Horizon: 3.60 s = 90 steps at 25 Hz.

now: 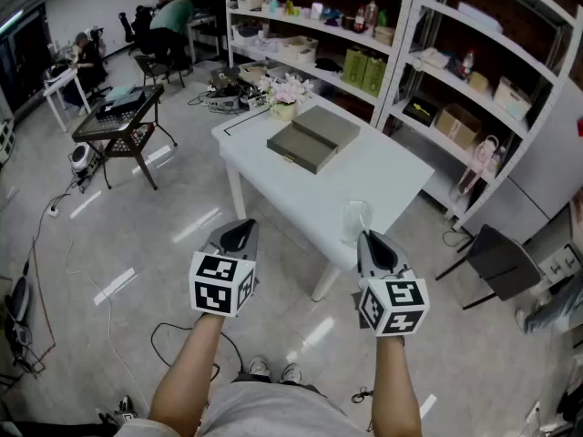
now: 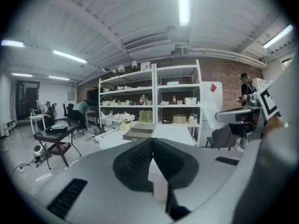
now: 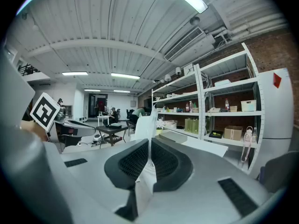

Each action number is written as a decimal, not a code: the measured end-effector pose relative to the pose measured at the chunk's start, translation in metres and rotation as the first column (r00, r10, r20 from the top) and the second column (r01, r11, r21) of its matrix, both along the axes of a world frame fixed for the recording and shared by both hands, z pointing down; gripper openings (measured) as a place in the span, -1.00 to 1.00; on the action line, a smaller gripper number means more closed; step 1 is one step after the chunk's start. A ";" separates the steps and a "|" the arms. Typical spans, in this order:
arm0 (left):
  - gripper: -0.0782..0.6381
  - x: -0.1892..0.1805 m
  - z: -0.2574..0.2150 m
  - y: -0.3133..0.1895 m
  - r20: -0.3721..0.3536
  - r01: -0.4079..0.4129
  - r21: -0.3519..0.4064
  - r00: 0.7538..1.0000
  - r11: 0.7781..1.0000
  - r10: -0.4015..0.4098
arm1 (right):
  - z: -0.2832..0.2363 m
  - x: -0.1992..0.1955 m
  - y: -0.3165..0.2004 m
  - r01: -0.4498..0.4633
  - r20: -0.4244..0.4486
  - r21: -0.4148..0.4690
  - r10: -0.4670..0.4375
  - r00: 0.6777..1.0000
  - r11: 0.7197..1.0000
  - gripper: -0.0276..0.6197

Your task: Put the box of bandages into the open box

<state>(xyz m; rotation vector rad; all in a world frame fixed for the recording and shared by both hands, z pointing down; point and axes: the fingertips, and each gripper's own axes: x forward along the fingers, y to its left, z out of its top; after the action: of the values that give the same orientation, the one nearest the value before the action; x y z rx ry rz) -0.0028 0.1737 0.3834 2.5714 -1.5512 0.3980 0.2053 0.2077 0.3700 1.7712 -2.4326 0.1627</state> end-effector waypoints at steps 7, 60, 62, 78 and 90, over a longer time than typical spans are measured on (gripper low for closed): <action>-0.78 0.017 0.009 -0.005 0.017 0.005 -0.009 1.000 1.000 -0.005 | 0.005 0.008 -0.009 0.020 -0.011 -0.005 -0.020 1.000 1.000 -0.84; -0.78 -0.083 0.041 -0.353 -0.005 -0.160 -0.069 0.987 0.985 0.160 | 0.042 -0.084 -0.342 -0.141 -0.121 -0.123 0.126 0.985 0.982 -0.84; -0.78 -0.081 0.044 -0.359 0.000 -0.172 -0.071 0.985 0.983 0.172 | 0.044 -0.083 -0.350 -0.147 -0.129 -0.126 0.131 0.983 0.981 -0.84; -0.78 -0.060 0.056 -0.429 0.028 -0.167 -0.092 0.985 0.982 0.170 | 0.072 -0.055 -0.442 -0.112 -0.181 -0.194 0.077 0.980 0.975 -0.84; -0.78 -0.040 0.074 -0.475 0.060 -0.130 -0.135 0.988 0.982 0.139 | 0.133 -0.047 -0.500 -0.043 -0.233 -0.328 -0.037 0.972 0.944 -0.83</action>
<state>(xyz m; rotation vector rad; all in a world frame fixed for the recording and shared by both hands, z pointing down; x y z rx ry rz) -0.0433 -0.3011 0.4576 2.5939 -1.3263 0.5873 0.1583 -0.2919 0.5034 1.5493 -2.0919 0.3205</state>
